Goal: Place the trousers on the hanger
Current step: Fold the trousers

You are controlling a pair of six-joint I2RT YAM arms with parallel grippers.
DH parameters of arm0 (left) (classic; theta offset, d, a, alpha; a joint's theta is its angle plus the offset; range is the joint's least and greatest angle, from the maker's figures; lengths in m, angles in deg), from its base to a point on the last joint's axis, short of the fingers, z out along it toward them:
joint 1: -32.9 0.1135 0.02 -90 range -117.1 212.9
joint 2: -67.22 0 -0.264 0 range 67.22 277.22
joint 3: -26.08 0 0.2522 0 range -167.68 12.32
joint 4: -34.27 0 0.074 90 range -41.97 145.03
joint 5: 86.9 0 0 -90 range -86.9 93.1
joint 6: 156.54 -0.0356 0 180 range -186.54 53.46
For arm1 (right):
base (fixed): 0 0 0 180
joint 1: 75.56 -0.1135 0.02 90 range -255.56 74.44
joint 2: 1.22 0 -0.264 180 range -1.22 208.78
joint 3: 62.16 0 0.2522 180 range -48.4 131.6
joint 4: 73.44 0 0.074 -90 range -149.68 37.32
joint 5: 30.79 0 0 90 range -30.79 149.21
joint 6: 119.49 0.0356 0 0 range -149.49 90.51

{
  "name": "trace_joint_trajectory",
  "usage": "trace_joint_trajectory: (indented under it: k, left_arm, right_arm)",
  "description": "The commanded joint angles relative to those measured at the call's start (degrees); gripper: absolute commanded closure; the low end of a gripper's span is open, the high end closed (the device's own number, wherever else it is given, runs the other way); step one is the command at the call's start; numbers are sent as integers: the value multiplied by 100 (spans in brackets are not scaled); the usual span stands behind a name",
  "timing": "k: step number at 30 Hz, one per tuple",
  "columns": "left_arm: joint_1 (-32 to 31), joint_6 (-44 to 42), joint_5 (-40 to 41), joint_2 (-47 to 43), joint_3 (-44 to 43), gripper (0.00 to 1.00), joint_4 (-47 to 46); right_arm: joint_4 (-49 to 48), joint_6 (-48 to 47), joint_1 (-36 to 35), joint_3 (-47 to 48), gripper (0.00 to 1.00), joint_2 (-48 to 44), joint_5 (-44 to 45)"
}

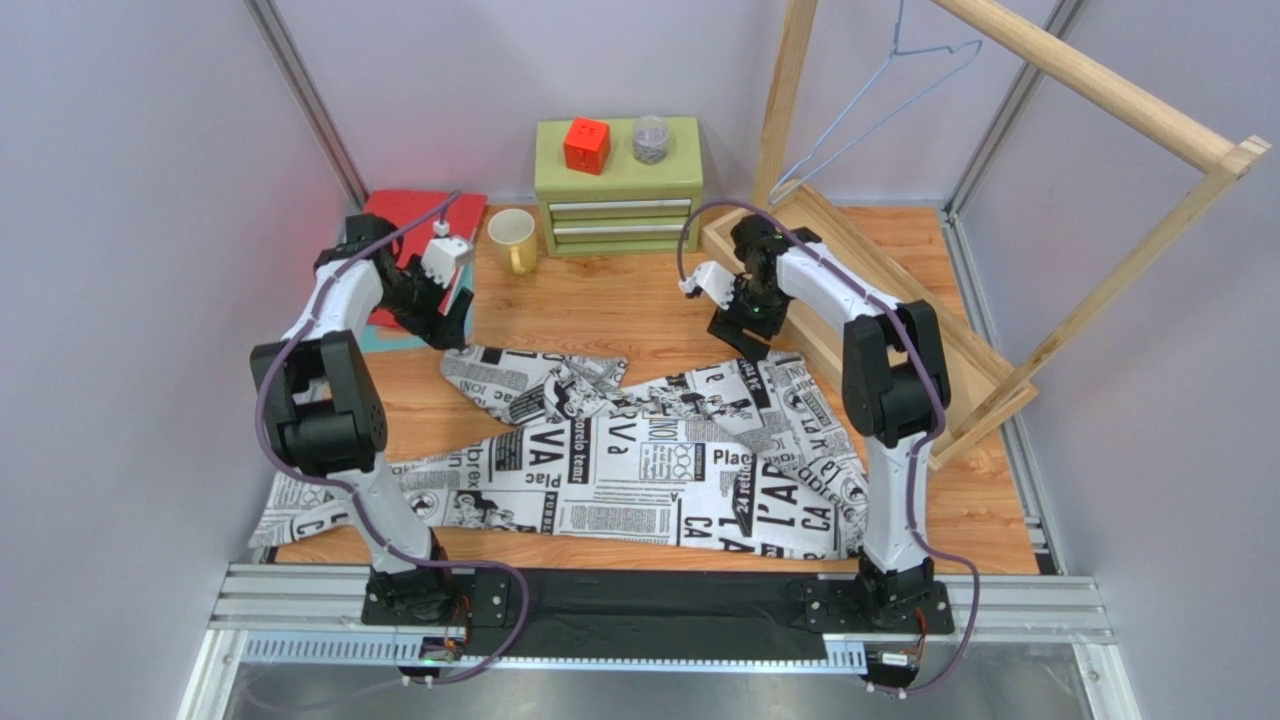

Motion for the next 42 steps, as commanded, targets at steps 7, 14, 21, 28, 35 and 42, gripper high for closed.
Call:
trace_joint_trajectory:
  k: [7,14,21,28,35,42]
  left_arm:
    - [-780,171,510,942,-506,16,-449]
    - [-1466,-216,974,1302,-480,17,-625]
    - [-1520,-753,1310,1496,-199,35,-344]
    - [-1362,-753,1231,513,162,100,-265]
    - [-150,-498,493,-770,240,100,61]
    - [790,-955,615,-1132,750,100,8]
  right_arm:
    - [429,-517,-156,-746,50,24,-147]
    - [561,-342,-148,-633,100,-90,-147]
    - [991,-87,-86,-351,100,-853,-60]
    - [1211,-24,124,-754,100,-1680,309]
    - [1132,-129,888,-1203,100,-2234,652]
    - [904,-227,1136,-1397,100,-2200,889]
